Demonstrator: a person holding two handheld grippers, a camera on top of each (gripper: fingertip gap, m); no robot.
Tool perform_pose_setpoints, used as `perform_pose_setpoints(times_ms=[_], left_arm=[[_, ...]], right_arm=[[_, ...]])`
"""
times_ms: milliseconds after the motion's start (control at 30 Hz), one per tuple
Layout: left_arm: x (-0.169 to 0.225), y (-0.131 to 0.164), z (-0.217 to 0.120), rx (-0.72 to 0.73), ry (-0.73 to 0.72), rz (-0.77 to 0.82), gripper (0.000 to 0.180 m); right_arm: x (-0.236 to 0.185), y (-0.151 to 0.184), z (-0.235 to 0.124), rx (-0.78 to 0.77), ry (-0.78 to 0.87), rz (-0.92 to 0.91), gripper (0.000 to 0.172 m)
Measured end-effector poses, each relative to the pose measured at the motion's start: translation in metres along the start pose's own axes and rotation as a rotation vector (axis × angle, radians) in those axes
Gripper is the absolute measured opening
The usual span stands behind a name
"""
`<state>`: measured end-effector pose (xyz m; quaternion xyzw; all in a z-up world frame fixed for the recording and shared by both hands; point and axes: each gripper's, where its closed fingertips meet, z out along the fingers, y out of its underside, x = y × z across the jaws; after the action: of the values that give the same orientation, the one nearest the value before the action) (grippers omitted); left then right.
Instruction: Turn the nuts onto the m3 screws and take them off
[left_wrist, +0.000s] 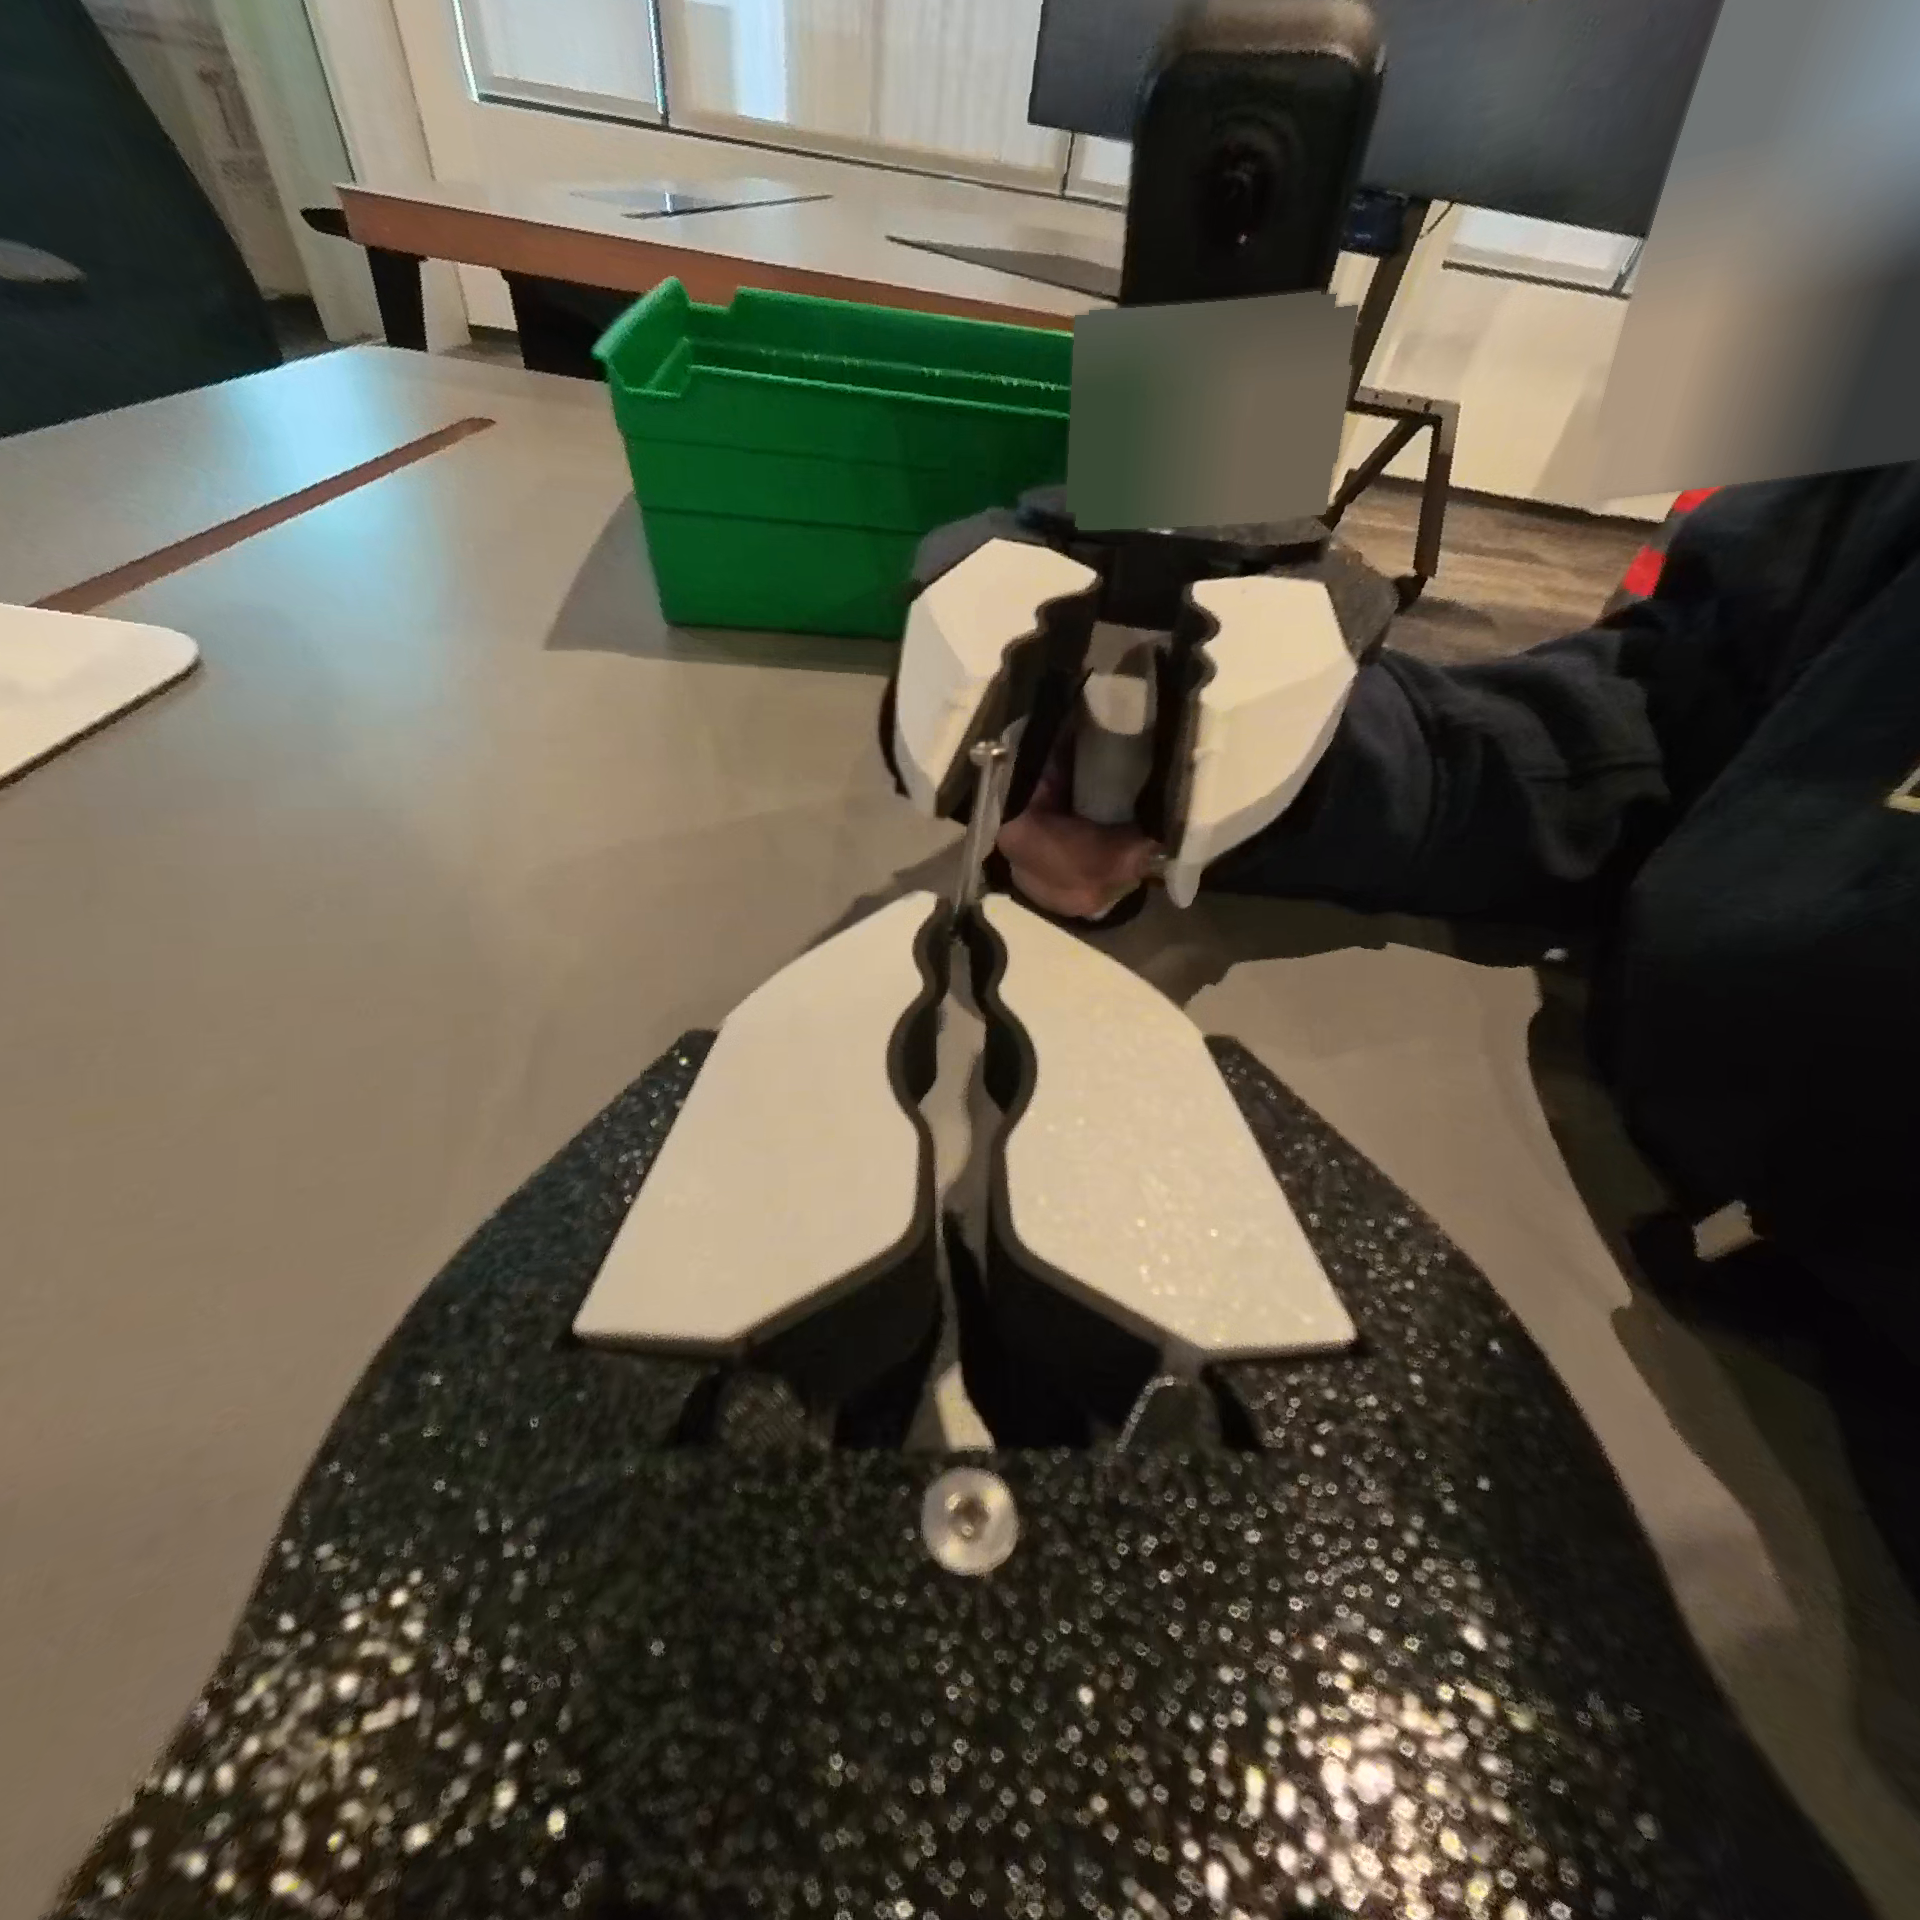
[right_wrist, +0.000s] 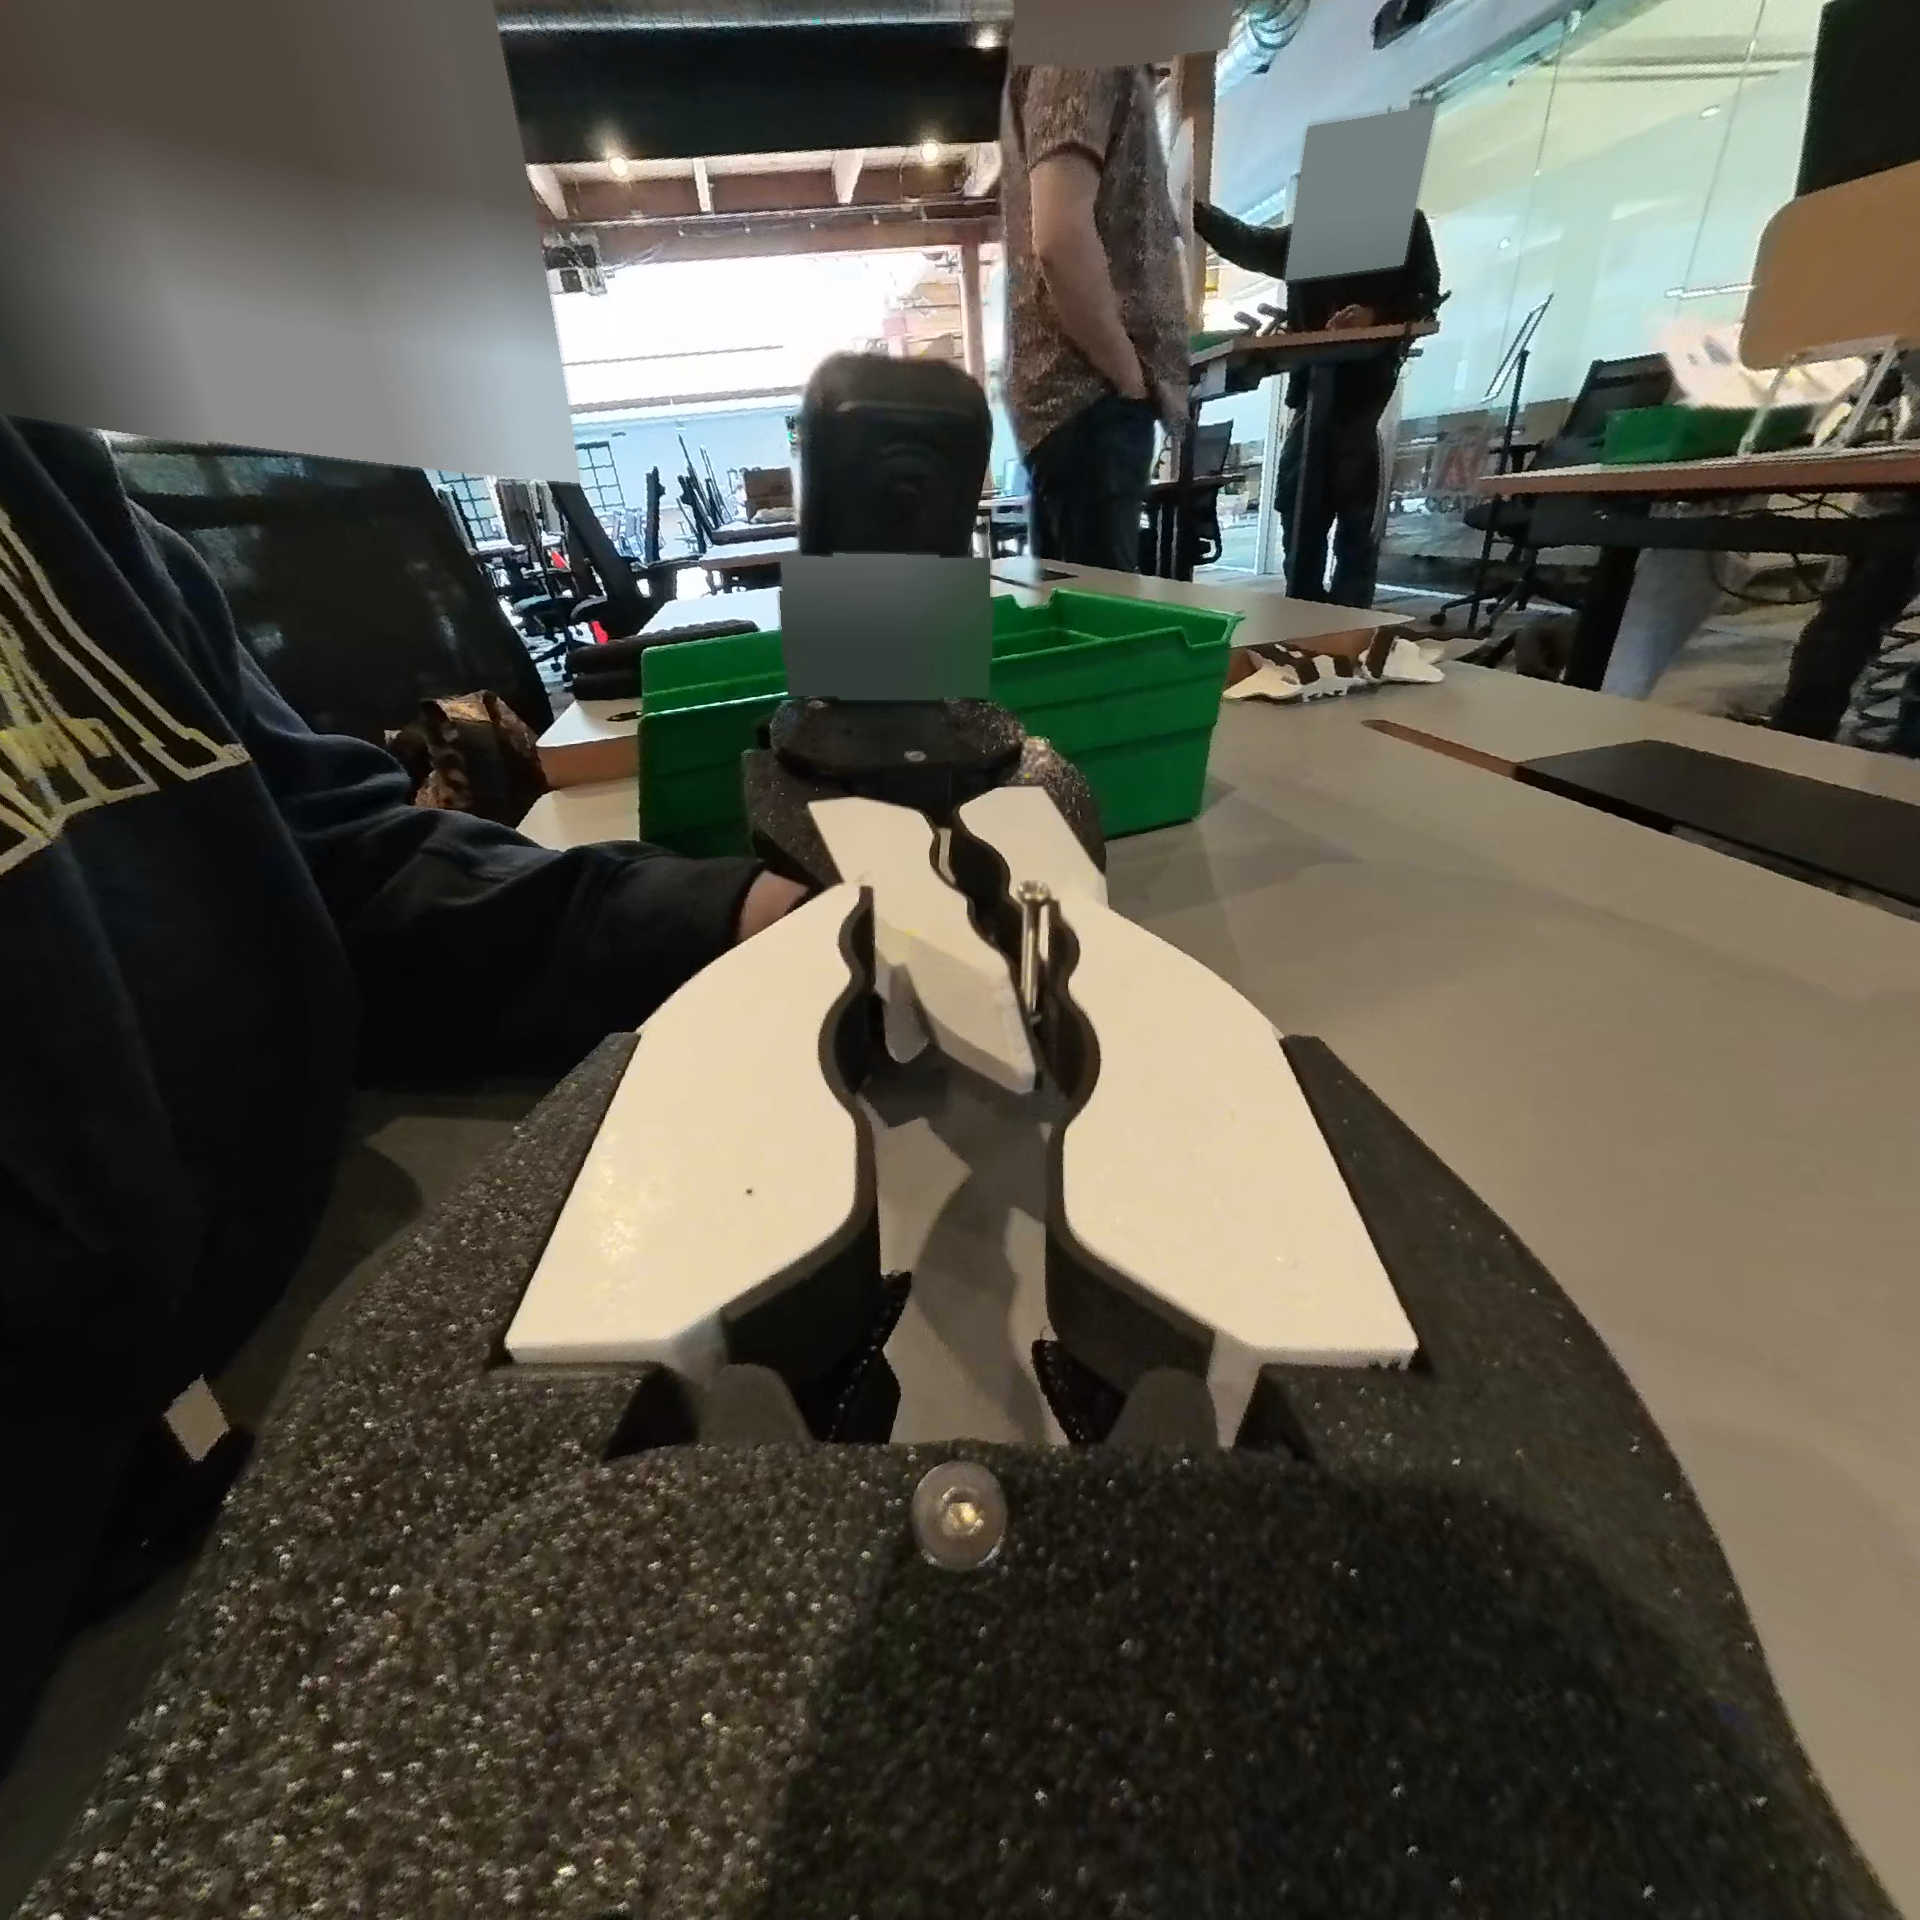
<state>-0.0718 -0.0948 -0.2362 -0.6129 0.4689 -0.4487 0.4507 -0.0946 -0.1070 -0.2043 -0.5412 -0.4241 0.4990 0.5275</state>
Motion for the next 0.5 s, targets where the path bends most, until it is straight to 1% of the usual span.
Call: perform_pose_setpoints(times_ms=[133,233,367,500], left_arm=[[-0.002,-0.004,-0.003,0.033,0.011,-0.033,0.002],[0.002,-0.001,-0.001,0.01,0.035,-0.027,0.002],[0.009,0.004,0.005,-0.031,0.063,-0.013,0.003],[0.008,0.001,0.003,-0.009,0.067,-0.034,0.002]], right_arm=[[0.003,-0.002,-0.003,0.009,0.018,-0.003,0.029],[0.005,-0.004,-0.001,0.027,0.037,-0.016,0.03],[-0.001,-0.006,0.003,0.038,0.009,-0.019,0.029],[-0.002,-0.005,0.003,0.03,0.006,-0.036,0.029]])
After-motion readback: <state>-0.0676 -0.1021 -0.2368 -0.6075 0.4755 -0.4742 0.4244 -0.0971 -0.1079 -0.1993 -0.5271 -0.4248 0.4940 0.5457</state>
